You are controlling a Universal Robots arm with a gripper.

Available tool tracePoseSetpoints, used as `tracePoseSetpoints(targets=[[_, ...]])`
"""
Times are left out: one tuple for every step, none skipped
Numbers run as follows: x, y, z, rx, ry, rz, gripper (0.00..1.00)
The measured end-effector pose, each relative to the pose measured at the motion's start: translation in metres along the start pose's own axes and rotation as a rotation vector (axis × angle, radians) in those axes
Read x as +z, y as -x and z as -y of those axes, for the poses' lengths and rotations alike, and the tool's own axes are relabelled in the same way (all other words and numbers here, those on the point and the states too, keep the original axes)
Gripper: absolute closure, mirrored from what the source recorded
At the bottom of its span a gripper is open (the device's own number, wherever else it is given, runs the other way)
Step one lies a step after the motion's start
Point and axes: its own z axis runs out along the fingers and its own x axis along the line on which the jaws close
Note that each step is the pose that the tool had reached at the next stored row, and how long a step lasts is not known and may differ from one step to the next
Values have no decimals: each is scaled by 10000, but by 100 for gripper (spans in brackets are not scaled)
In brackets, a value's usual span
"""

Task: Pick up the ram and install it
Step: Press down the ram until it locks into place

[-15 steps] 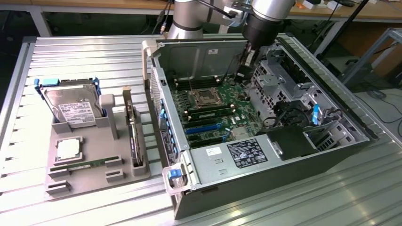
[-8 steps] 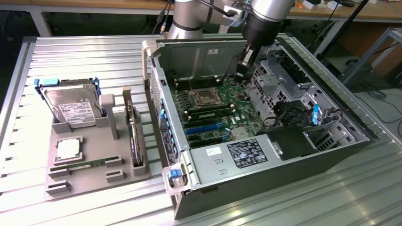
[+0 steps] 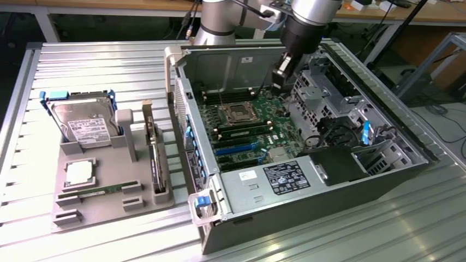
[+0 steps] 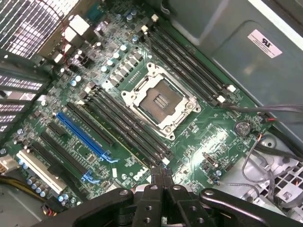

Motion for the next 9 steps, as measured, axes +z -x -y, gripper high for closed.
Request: tracePoseSetpoints(targets=[[1, 0, 0, 120, 17, 34, 90], [1, 1, 0, 231, 33, 67, 90], [1, 0, 0, 439, 64, 133, 90], [2, 1, 0, 592, 78, 158, 90], [3, 0, 0, 722, 89, 175, 90], [3, 0, 0, 808, 95, 185, 90], [4, 1, 0, 935, 106, 201, 90], [5, 1, 1, 1074, 116, 217, 90], [5, 1, 1, 1273, 130, 238, 90]])
